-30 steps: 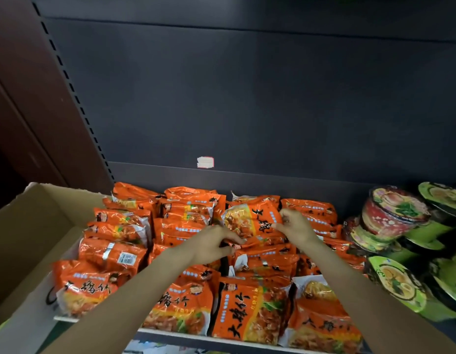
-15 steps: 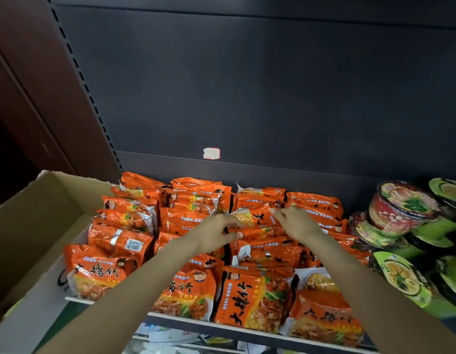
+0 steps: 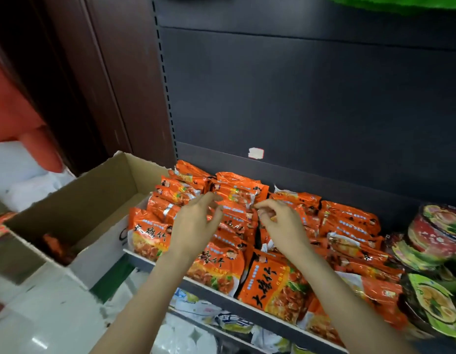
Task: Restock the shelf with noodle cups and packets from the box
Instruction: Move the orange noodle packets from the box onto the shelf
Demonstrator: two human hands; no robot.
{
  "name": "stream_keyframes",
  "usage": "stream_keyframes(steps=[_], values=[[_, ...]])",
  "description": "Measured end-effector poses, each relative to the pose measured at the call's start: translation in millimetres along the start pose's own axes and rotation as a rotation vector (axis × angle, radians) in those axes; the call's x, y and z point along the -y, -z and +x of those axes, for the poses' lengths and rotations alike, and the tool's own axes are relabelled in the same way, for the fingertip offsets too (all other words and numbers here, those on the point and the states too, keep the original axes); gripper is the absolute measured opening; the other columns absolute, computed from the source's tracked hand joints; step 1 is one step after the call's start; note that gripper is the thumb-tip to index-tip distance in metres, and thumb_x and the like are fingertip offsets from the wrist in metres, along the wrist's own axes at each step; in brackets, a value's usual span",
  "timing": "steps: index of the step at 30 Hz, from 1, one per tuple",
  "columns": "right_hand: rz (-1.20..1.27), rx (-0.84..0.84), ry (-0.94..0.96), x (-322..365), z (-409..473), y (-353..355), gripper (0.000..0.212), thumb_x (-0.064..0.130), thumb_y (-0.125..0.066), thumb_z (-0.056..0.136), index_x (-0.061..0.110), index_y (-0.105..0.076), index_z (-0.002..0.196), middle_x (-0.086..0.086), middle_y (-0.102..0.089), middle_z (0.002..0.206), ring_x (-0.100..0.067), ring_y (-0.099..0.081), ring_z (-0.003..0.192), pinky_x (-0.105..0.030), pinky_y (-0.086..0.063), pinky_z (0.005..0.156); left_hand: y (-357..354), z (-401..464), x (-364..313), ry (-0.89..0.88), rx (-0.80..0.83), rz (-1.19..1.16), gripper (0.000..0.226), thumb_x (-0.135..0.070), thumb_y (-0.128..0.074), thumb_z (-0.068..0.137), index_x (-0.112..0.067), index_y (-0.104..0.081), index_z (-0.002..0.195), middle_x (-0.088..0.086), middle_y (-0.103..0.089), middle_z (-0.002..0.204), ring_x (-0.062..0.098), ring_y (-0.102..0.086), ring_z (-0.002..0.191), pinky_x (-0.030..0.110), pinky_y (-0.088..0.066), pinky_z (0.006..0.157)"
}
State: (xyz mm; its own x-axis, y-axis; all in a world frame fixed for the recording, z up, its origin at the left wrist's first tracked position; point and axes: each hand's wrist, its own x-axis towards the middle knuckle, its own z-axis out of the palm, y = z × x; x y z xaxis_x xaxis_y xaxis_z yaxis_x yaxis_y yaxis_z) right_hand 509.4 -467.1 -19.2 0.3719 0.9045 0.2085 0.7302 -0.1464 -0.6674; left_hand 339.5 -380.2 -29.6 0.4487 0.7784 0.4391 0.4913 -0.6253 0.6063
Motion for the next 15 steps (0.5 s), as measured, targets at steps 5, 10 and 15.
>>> stream_keyframes(steps=[5,10,15], values=[[0.058,0.058,0.08,65.0,0.0,-68.3,0.021,0.013,-0.05,0.093,0.019,-0.067,0.106,0.002,-0.065,0.104,-0.008,-0.055,0.09,-0.019,-0.04,0.076,68.9,-29.0,60.9,0.169,-0.097,0.047,0.017,-0.025,-0.057,0.09,-0.021,-0.064,0.105,-0.005,-0.07,0.091,0.014,-0.063,0.076,0.028,-0.045,0.063],[0.079,0.15,0.115,137.8,11.3,-159.2,0.021,0.012,-0.05,0.094,0.017,-0.066,0.105,0.003,-0.064,0.102,-0.009,-0.056,0.087,-0.012,-0.04,0.07,147.3,-45.4,166.5,0.367,-0.034,0.143,0.015,-0.032,-0.058,0.088,-0.018,-0.064,0.09,-0.003,-0.067,0.079,0.022,-0.063,0.076,0.035,-0.051,0.067],[0.103,0.174,0.043,206.0,29.2,-254.2,0.022,0.009,-0.049,0.093,0.016,-0.066,0.105,-0.001,-0.065,0.102,-0.009,-0.055,0.087,-0.021,-0.043,0.074,223.3,-48.1,279.9,0.412,0.049,0.165,0.014,-0.021,-0.058,0.089,-0.016,-0.065,0.099,0.001,-0.067,0.095,0.02,-0.062,0.086,0.034,-0.052,0.078]])
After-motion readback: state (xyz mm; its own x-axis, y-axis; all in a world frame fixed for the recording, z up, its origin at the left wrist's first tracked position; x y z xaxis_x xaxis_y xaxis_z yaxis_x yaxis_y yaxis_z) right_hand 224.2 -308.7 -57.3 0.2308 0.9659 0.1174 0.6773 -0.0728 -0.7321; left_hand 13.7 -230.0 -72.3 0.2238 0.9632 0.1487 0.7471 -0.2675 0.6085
